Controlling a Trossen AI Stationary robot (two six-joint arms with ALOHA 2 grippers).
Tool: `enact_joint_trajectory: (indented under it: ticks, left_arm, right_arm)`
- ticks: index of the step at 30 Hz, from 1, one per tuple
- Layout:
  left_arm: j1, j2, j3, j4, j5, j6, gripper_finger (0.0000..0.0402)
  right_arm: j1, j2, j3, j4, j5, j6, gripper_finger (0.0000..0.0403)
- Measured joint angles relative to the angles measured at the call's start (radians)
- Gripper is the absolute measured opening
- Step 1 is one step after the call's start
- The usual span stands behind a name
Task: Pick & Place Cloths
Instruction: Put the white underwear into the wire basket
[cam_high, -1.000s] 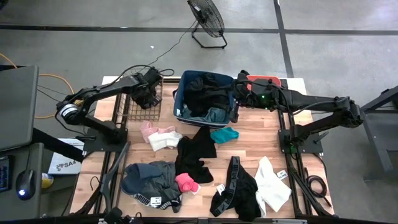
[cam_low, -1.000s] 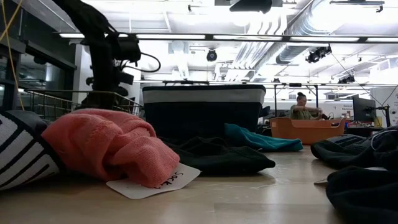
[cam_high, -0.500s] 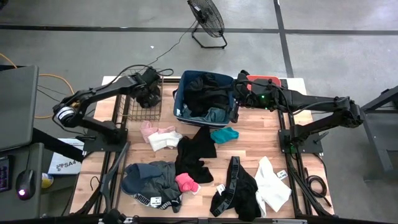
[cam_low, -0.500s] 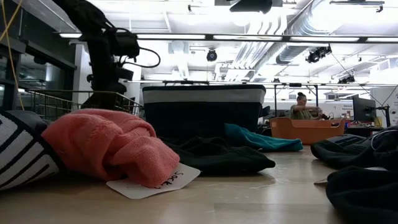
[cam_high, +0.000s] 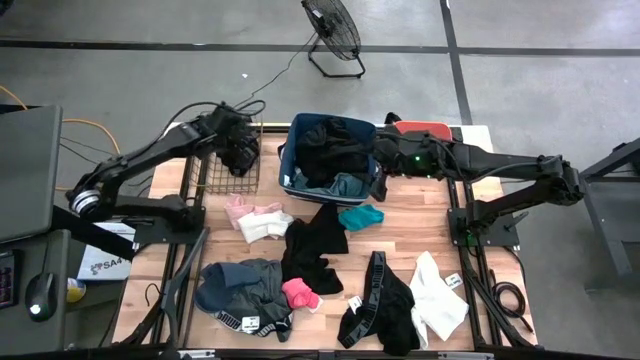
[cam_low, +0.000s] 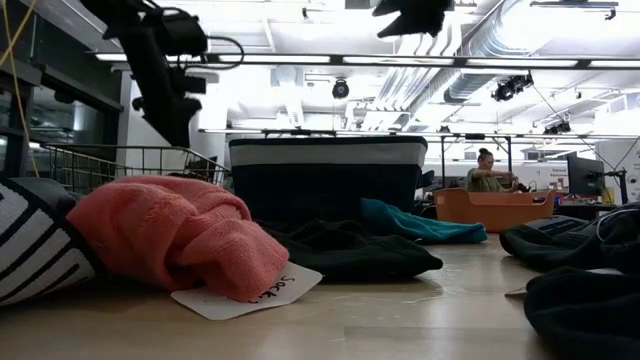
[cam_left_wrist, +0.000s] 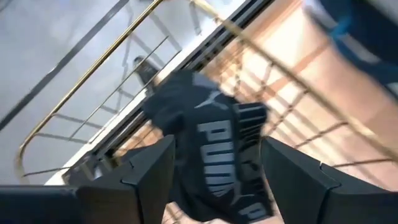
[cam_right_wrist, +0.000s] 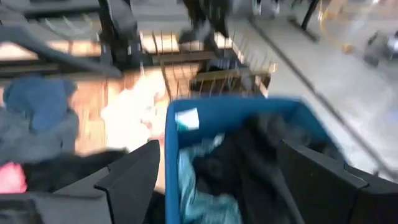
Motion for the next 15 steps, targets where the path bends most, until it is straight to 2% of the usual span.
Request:
enact_joint_trajectory:
  ticks: [8,15]
  left_arm:
    - [0.000,-0.126,0.000,0.023,0.159,-0.001,0.0232]
    - [0.000,-0.193,0.000,0.077,0.289,-0.002,0.0232]
  right_arm:
    - [0.016,-0.004,0.000,-0.246,-0.033,0.125,0.0315]
    - [0.131,-0.004,0.000,-0.464,-0.063,0.284,0.0315]
